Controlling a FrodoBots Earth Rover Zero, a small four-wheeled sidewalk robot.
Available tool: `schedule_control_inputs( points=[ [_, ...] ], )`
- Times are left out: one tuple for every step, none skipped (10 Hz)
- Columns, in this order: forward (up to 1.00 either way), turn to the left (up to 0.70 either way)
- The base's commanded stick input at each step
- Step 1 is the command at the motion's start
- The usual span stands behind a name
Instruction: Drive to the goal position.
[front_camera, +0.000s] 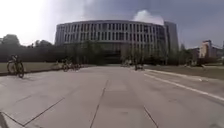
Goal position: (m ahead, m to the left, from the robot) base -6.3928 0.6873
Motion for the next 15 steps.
schedule_control_inputs(
  points=[
    [1.0, 0.0],
    [1.0, 0.0],
    [1.0, 0.0],
    [1.0, 0.0],
    [1.0, 0.0],
    [1.0, 0.0],
    [1.0, 0.0],
    [1.0, 0.0],
    [1.0, 0.0],
    [1.0, 0.0],
    [1.0, 0.0],
    [1.0, 0.0],
    [1.0, 0.0],
    [1.0, 0.0],
    [1.0, 0.0]
  ],
)
